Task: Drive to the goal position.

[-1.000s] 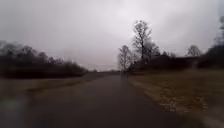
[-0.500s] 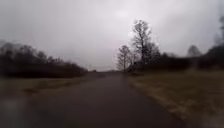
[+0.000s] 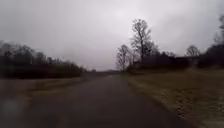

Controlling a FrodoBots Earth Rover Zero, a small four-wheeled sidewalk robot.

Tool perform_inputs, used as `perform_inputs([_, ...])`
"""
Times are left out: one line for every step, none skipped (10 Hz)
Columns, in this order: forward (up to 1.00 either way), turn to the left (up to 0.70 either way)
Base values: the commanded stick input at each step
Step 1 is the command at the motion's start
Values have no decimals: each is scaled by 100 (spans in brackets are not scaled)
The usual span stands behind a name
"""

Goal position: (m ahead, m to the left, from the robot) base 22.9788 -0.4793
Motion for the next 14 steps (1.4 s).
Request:
perform_inputs([70,0])
perform_inputs([70,0])
perform_inputs([70,0])
perform_inputs([70,0])
perform_inputs([70,0])
perform_inputs([70,0])
perform_inputs([70,0])
perform_inputs([70,0])
perform_inputs([70,0])
perform_inputs([70,14])
perform_inputs([70,33])
perform_inputs([70,32])
perform_inputs([70,5])
perform_inputs([70,0])
